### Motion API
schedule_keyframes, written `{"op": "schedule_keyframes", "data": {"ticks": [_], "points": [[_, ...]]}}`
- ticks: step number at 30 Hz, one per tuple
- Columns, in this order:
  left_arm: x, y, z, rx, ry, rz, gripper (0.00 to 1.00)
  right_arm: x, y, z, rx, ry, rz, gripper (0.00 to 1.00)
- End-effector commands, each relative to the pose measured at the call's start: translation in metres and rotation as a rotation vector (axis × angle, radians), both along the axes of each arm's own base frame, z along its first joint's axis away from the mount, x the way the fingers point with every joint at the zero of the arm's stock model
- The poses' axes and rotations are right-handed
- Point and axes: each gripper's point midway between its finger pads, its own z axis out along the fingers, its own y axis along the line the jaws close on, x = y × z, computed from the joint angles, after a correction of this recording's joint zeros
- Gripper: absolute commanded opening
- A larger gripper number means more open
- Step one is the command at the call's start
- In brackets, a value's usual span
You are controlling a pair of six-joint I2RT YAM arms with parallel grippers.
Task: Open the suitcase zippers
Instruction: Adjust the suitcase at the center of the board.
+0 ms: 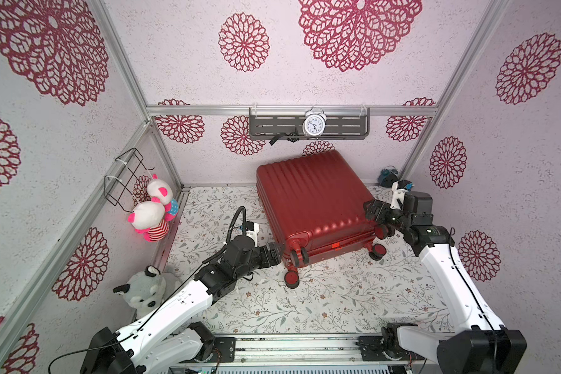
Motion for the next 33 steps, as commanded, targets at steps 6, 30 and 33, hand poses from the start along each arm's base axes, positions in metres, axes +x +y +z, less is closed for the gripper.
{"op": "schedule_keyframes", "data": {"ticks": [6,30,33], "points": [[-0.003,0.009,0.009,-0.027,-0.051,0.023,0.91,0.031,0.001,0.0,0.209,-0.038,0.129,0.95],[0.006,0.025,0.021,0.018,-0.035,0.013,0.94,-0.076,0.099,-0.083,0.243,0.088,0.415,0.87],[0.007,0.031,0.021,0.019,-0.033,0.026,0.94,-0.086,0.072,-0.089,0.136,0.075,0.272,0.89]]}}
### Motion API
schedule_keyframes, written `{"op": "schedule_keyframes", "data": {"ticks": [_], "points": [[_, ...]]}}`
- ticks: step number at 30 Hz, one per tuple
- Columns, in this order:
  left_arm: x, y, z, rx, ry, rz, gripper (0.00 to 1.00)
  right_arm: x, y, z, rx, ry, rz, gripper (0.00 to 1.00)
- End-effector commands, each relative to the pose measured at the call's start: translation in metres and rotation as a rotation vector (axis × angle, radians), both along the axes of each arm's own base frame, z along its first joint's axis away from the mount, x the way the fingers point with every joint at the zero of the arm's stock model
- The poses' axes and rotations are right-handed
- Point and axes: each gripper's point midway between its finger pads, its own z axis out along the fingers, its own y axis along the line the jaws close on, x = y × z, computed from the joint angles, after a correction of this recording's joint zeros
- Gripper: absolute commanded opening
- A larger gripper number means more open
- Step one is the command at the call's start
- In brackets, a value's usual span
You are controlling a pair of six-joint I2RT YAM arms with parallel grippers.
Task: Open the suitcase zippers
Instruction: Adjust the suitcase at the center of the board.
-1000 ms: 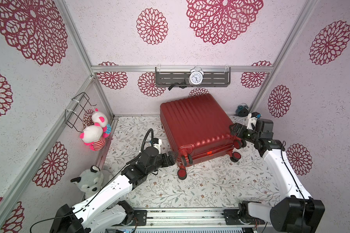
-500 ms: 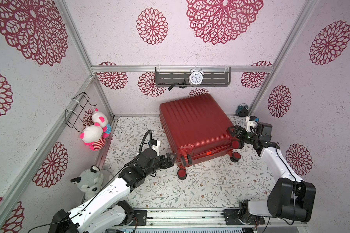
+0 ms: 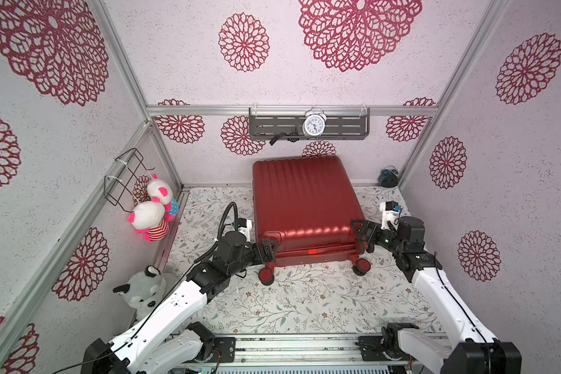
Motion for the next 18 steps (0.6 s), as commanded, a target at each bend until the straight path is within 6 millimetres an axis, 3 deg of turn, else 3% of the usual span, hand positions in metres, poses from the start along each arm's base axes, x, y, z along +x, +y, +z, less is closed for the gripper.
{"op": "schedule_keyframes", "data": {"ticks": [1,5,16,18], "points": [[-0.001,0.006,0.011,-0.004,-0.027,-0.008,0.94,-0.04,-0.004,-0.041,-0.078,0.149,-0.026,0.92],[-0.002,0.014,0.011,-0.005,-0.031,0.012,0.94,-0.057,-0.025,-0.048,-0.151,0.149,-0.117,0.99],[0.004,0.021,0.003,-0.014,-0.023,0.042,0.94,-0.066,-0.022,-0.045,-0.264,0.154,-0.147,0.99],[0.005,0.022,-0.001,-0.009,-0.017,0.045,0.94,-0.066,-0.023,-0.042,-0.289,0.146,-0.154,0.92]]}}
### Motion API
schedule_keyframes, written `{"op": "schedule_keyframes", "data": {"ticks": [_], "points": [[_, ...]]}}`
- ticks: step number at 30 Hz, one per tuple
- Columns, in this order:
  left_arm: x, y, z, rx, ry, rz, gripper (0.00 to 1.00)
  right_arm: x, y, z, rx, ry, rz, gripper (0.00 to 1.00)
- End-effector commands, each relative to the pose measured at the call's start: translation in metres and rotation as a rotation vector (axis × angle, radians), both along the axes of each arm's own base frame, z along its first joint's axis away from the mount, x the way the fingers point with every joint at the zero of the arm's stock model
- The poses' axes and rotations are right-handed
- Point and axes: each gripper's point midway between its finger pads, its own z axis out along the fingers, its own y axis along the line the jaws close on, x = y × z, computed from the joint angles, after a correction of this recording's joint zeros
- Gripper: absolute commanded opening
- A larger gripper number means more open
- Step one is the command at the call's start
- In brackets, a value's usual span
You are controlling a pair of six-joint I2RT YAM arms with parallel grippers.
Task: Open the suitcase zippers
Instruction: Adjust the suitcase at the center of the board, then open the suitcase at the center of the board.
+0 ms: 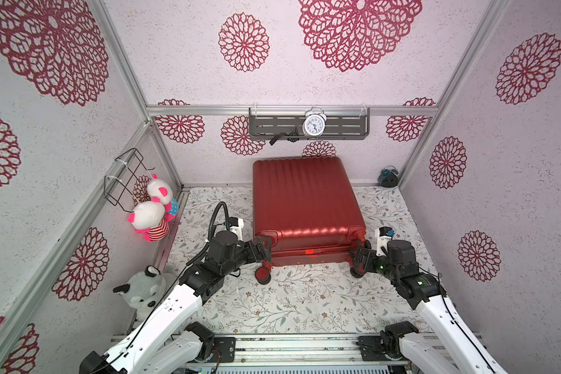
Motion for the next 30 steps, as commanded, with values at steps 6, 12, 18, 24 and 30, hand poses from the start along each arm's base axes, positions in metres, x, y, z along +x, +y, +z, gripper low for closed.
{"op": "schedule_keyframes", "data": {"ticks": [6,12,18,24,30], "points": [[0.005,0.002,-0.007,-0.002,0.003,-0.002,0.94,0.003,-0.001,0.026,-0.099,-0.054,-0.003,0.82],[0.007,0.002,-0.008,-0.011,0.001,0.0,0.94,0.008,0.005,0.029,-0.129,-0.044,0.033,0.76],[0.009,0.006,-0.007,-0.014,0.0,0.009,0.94,0.013,0.006,0.026,-0.158,-0.03,0.043,0.64],[0.015,0.015,0.007,0.001,-0.022,0.022,0.94,0.02,0.008,0.027,-0.162,-0.034,0.044,0.76],[0.032,0.025,0.016,-0.01,-0.012,0.031,0.94,0.024,0.015,0.031,-0.141,-0.054,0.071,0.69]]}}
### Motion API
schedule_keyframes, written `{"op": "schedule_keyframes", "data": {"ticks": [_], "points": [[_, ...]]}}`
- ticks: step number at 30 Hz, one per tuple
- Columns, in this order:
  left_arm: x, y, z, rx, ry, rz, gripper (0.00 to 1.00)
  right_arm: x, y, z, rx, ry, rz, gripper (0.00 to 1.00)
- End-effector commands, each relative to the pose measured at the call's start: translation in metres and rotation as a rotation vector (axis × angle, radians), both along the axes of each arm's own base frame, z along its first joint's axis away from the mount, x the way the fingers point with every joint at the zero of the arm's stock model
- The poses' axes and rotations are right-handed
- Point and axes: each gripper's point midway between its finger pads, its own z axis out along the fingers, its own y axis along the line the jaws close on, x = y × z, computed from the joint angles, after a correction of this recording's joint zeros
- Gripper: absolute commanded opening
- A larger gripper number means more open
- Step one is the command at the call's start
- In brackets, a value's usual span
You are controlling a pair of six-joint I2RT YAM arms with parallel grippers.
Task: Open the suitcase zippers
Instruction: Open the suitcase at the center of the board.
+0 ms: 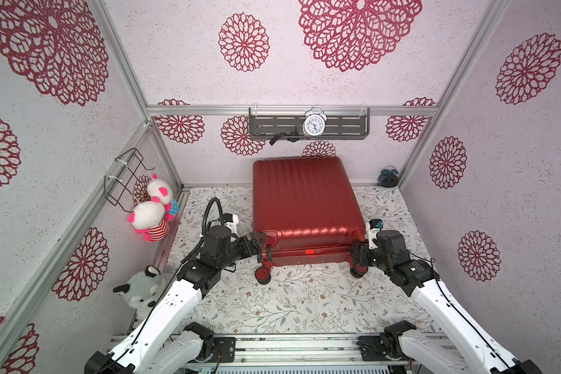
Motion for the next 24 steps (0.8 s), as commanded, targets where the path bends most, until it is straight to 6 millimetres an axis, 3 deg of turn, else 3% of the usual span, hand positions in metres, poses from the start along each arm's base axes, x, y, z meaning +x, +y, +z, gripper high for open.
{"op": "schedule_keyframes", "data": {"ticks": [1,4,6,7,16,24], "points": [[0.011,0.003,0.01,-0.004,-0.016,-0.017,0.94,0.009,0.006,0.021,0.017,-0.072,0.021,0.62],[0.02,0.002,0.011,-0.026,-0.01,-0.028,0.94,0.007,0.008,0.024,0.035,-0.085,0.028,0.51],[0.026,0.001,0.011,-0.041,-0.006,-0.039,0.94,0.004,0.008,0.028,0.053,-0.1,0.03,0.32],[0.029,0.0,0.01,-0.044,-0.001,-0.045,0.94,0.003,0.009,0.031,0.063,-0.11,0.031,0.28],[0.046,-0.013,0.0,-0.075,0.032,-0.087,0.93,-0.009,0.019,0.055,0.182,-0.172,0.066,0.24],[0.05,-0.025,-0.01,-0.123,0.067,-0.129,0.92,-0.023,0.023,0.096,0.319,-0.273,0.076,0.22]]}}
